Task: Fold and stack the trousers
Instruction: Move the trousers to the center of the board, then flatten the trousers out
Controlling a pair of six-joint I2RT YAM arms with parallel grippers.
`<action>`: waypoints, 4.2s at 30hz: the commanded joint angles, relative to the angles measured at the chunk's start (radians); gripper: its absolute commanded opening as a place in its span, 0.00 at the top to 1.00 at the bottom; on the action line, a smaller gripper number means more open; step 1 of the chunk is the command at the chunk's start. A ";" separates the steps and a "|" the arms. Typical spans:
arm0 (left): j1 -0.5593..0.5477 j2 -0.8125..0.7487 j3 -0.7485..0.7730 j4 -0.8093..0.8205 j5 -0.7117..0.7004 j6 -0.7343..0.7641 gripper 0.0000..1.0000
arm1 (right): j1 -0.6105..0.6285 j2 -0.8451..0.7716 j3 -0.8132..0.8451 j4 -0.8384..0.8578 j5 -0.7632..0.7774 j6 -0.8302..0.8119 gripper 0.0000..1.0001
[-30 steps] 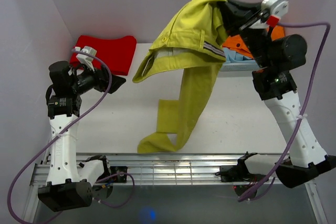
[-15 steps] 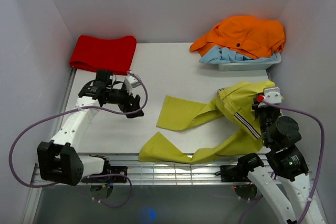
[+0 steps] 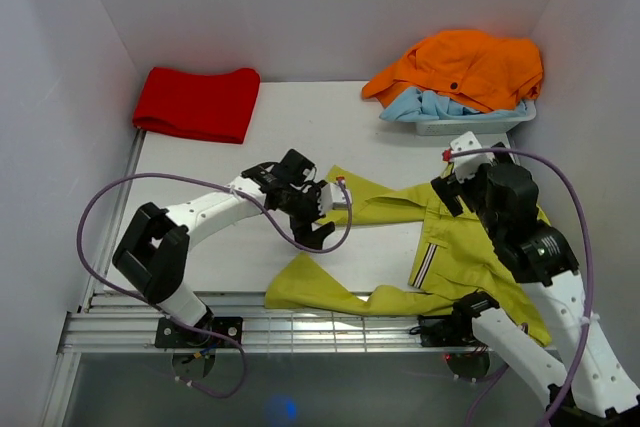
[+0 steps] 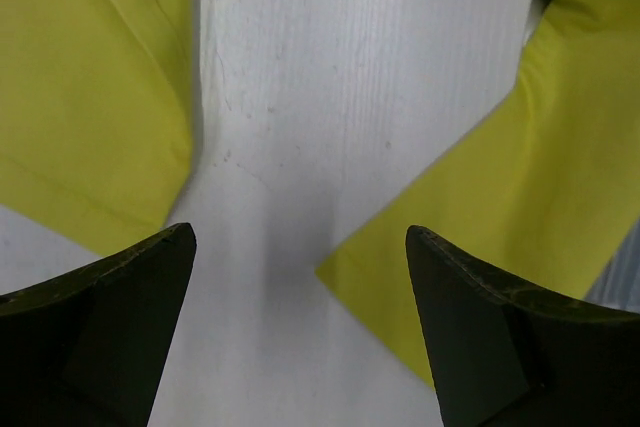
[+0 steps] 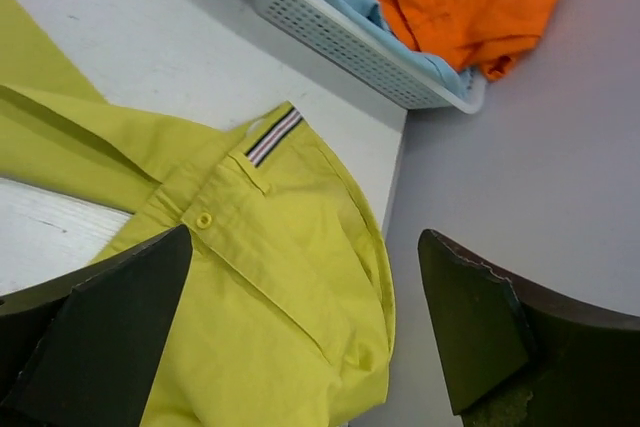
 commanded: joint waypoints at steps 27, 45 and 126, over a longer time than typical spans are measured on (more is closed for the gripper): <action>0.422 0.151 -0.125 0.224 -0.324 0.145 1.00 | -0.549 0.695 0.318 -0.431 -0.857 -0.031 0.38; 0.744 0.143 -0.127 -0.014 -0.318 -0.088 1.00 | 0.227 0.780 0.068 0.022 -0.612 0.271 0.46; -0.050 -0.115 -0.260 0.102 -0.104 0.250 0.12 | -1.032 0.790 0.304 0.028 -0.590 -0.466 0.92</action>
